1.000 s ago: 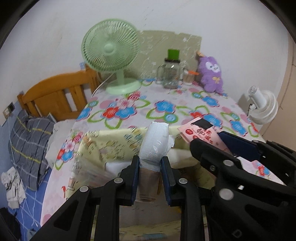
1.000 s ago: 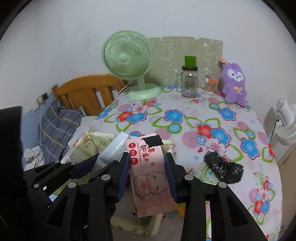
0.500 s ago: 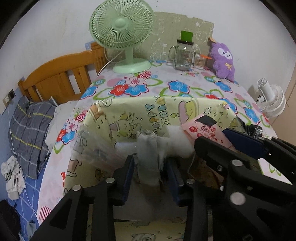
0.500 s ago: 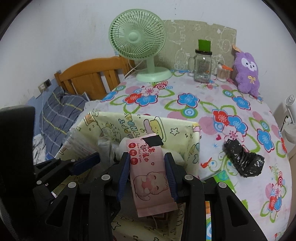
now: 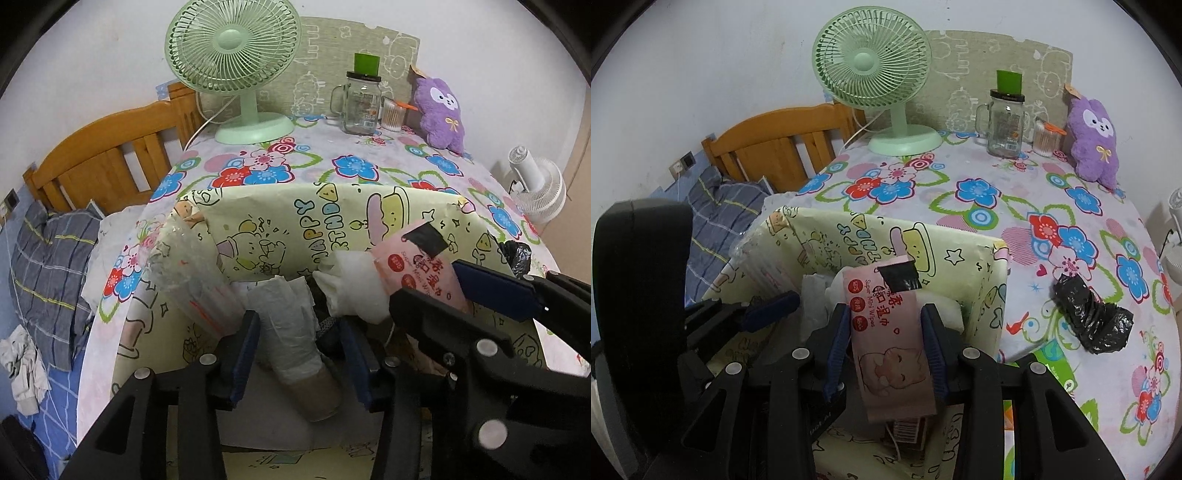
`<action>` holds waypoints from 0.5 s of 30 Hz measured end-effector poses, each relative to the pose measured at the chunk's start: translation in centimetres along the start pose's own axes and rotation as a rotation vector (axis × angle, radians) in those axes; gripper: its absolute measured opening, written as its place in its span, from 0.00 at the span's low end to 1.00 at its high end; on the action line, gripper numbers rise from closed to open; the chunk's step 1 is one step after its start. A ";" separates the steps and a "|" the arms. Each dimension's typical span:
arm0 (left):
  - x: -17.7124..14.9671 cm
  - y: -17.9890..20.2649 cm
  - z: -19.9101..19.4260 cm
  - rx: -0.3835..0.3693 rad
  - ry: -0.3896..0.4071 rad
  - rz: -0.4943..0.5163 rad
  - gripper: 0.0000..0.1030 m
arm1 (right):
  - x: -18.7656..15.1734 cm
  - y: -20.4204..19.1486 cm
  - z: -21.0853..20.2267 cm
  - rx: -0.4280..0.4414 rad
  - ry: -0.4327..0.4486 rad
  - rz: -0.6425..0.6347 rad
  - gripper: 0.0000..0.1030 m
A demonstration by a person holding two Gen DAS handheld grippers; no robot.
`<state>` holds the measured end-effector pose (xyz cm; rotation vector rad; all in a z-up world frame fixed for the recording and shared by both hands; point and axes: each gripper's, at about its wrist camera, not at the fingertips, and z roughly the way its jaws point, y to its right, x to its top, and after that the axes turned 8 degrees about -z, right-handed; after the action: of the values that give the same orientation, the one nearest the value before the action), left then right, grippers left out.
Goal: Organize soft objects
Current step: 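Open the left tool to drop the white cloth roll into the box, then lower the pink wet-wipes pack into the fabric box and open the right tool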
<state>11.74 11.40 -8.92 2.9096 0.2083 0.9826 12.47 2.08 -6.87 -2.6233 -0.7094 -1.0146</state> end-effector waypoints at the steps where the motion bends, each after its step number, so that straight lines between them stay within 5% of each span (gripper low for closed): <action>1: 0.0 0.0 -0.1 -0.008 -0.001 -0.001 0.48 | 0.0 0.0 0.0 0.000 0.000 0.002 0.44; 7: -0.2 0.4 -1.2 -0.048 0.013 -0.009 0.63 | 0.1 0.3 -0.1 -0.006 -0.001 0.005 0.59; 12: -0.5 1.1 -2.6 -0.047 0.043 0.000 0.79 | 0.1 0.5 -1.0 -0.012 0.014 0.007 0.63; 15: -0.6 1.4 -3.3 -0.046 0.058 0.001 0.81 | -0.1 0.6 -1.8 -0.023 0.034 0.011 0.68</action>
<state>9.45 10.02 -6.50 2.8428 0.1843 1.0587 11.71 0.82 -5.62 -2.6201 -0.6788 -1.0680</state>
